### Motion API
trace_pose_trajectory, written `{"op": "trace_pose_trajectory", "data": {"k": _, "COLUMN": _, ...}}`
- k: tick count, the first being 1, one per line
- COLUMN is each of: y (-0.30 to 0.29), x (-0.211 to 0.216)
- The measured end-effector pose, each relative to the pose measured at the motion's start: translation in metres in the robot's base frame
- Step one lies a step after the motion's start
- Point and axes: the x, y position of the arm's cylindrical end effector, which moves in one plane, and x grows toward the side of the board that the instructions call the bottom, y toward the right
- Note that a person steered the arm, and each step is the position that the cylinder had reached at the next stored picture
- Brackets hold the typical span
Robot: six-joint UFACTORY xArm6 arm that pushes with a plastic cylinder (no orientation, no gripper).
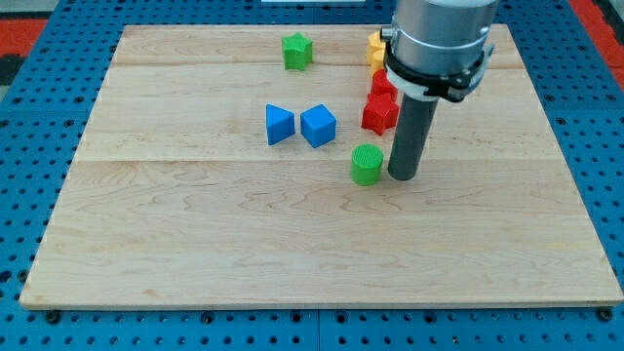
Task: Slide the green circle to the bottom left of the triangle
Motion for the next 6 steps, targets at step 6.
{"op": "trace_pose_trajectory", "data": {"k": 6, "y": -0.257, "x": 0.0}}
